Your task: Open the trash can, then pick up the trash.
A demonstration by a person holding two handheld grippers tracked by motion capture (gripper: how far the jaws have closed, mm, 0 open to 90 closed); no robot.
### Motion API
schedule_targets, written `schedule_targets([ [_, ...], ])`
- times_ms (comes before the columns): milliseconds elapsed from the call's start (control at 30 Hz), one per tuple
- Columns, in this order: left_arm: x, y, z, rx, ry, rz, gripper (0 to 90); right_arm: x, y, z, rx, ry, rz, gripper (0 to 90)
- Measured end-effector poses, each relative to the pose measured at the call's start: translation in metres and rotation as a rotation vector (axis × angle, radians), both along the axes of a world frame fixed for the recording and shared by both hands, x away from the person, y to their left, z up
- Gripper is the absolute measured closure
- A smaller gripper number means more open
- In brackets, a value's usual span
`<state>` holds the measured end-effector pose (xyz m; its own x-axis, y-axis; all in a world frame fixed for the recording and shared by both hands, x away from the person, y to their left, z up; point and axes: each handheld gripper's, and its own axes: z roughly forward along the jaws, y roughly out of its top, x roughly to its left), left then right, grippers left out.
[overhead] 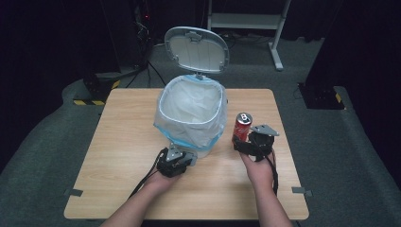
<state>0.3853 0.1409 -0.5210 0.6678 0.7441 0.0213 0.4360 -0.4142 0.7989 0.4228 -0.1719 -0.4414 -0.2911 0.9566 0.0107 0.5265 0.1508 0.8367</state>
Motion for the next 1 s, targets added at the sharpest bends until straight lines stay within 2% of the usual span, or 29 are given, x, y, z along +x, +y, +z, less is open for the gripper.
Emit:
schedule_targets([
  [333, 0.000, 0.000, 0.000, 0.000, 0.000, 0.001, 60.1, 0.022, 0.002, -0.003, 0.011, 0.016, -0.028, 11.7],
  [467, 0.000, 0.000, 0.000, -0.001, -0.001, 0.000, 60.1, 0.030, 0.001, -0.002, 0.023, 0.007, -0.044, 12.8],
  [600, 0.000, 0.000, 0.000, 0.000, -0.001, 0.001, 60.1, 0.035, 0.002, -0.003, 0.031, -0.008, -0.044, 14.0],
  [700, 0.000, 0.000, 0.000, -0.001, -0.001, 0.001, 60.1, 0.038, 0.003, -0.004, 0.033, 0.010, -0.047, 14.0],
  [800, 0.000, 0.000, 0.000, 0.000, -0.001, 0.001, 60.1, 0.041, 0.005, -0.004, 0.033, 0.001, -0.040, 14.1],
  [1000, 0.000, -0.001, 0.000, -0.008, -0.001, 0.004, 60.1, 0.046, 0.010, -0.007, 0.037, -0.004, -0.039, 19.6],
])
